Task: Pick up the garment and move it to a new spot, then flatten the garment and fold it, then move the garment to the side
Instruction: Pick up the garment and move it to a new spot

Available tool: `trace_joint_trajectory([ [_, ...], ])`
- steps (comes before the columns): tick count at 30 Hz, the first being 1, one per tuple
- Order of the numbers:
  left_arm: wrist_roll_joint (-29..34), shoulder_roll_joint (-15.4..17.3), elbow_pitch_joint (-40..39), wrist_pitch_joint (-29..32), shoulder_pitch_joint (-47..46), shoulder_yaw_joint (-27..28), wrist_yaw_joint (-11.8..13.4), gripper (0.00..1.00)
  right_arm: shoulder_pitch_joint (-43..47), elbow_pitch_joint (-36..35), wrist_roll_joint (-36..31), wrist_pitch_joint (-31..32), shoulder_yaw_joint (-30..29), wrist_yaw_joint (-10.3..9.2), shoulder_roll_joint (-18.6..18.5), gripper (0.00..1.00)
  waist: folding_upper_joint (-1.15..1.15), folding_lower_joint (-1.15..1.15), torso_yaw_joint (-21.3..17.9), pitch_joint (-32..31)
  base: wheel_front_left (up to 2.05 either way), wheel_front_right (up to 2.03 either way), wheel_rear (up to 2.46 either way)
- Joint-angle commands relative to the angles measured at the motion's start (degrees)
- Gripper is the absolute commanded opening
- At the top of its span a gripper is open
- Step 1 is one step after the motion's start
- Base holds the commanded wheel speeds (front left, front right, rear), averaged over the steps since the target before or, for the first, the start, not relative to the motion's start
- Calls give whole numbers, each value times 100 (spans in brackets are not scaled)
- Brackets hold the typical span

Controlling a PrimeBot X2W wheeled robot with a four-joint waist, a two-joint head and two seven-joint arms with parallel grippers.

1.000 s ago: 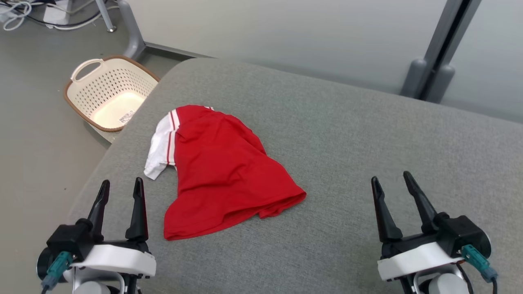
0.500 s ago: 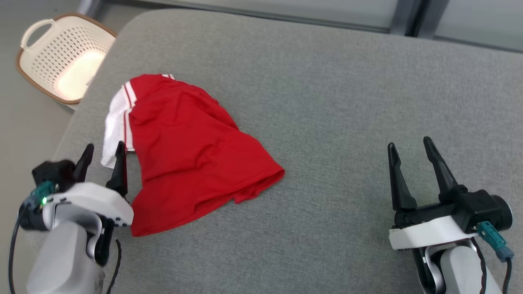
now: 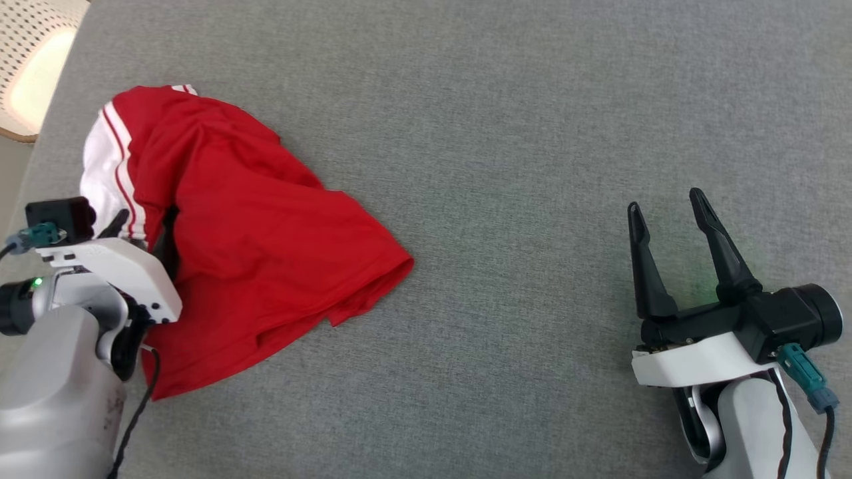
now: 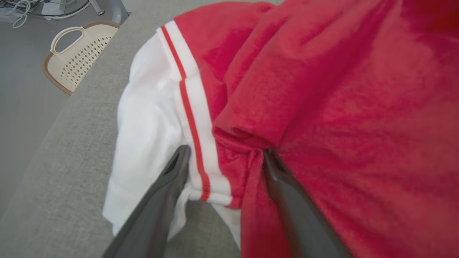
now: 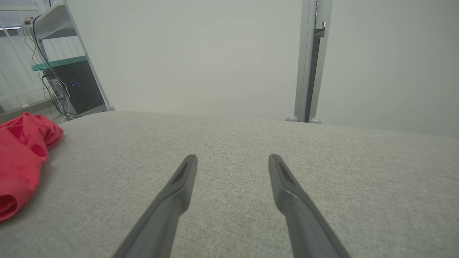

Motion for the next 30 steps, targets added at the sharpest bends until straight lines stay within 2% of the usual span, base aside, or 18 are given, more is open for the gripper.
trace_joint_trajectory([
  [1,-88,23,92,49,-103,-84,-7,100,-47,-35,-10,-4,-11,-2,-16,100,0,0,-91,96,0,0,0],
  [2,-138,46,160,84,-119,-181,-7,100,-63,-49,-3,-4,-7,-3,-15,100,0,0,-114,115,0,0,0],
  [3,-212,51,222,116,-132,-272,-7,78,-76,-60,7,-5,-1,-3,-14,100,0,0,-134,126,0,0,0],
  [4,-290,61,256,109,-141,-338,-7,4,-81,-64,21,-5,6,-3,-16,100,0,0,-155,132,0,0,0],
  [5,-379,63,265,84,-138,-403,-7,0,-90,-55,36,-4,16,-3,-14,100,0,0,-175,130,0,0,0],
  [15,-902,429,-222,-1047,-83,-641,-8,0,9,66,333,-4,48,-3,-15,100,0,0,-300,-375,0,0,0],
  [22,-877,635,-1400,-1241,131,-774,13,0,170,119,668,-4,16,-3,-14,100,0,0,-377,-923,0,0,0],
  [30,-828,762,-3337,-821,644,-805,588,0,330,161,1033,-5,63,-3,-15,100,0,0,-705,-1453,0,0,0],
])
